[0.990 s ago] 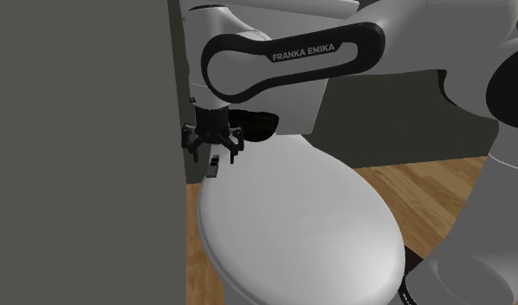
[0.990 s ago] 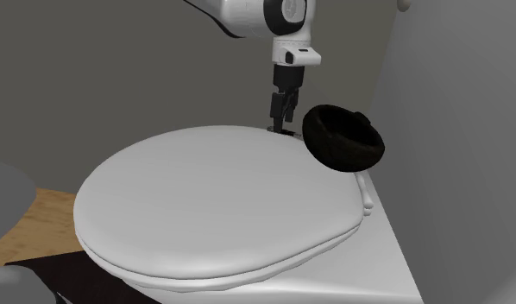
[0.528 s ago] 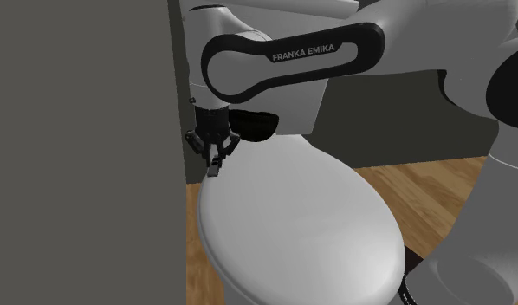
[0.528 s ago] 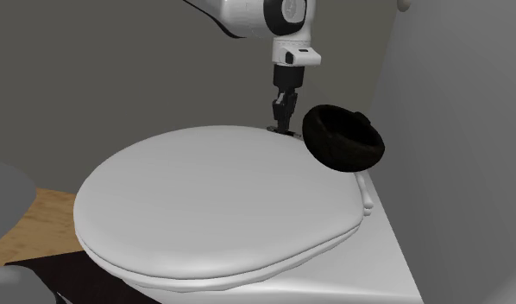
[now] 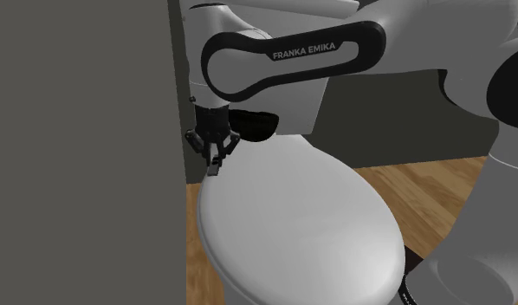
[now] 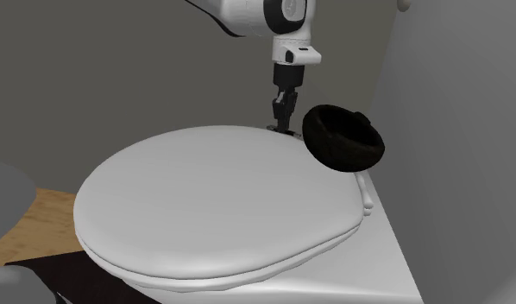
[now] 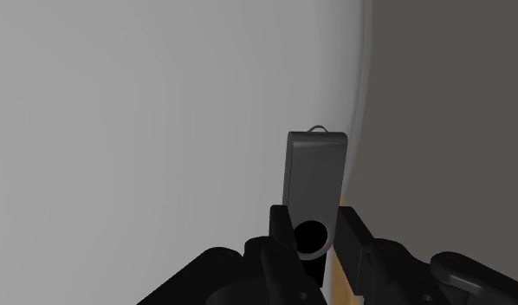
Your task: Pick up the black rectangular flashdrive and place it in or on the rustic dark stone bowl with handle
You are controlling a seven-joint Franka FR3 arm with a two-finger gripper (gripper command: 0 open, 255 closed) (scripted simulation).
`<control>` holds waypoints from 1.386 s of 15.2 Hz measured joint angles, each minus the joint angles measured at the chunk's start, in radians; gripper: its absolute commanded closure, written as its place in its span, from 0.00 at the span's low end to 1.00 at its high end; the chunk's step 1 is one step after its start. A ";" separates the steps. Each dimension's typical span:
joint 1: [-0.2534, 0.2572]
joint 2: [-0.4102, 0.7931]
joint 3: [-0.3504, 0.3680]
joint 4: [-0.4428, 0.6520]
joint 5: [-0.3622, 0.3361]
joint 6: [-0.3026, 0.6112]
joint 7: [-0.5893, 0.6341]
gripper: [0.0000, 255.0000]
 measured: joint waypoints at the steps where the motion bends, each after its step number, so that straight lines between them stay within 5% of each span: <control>1: 0.000 0.000 0.000 0.010 0.000 -0.009 -0.001 1.00; 21: 0.030 0.015 0.010 0.295 -0.004 -0.281 -0.004 1.00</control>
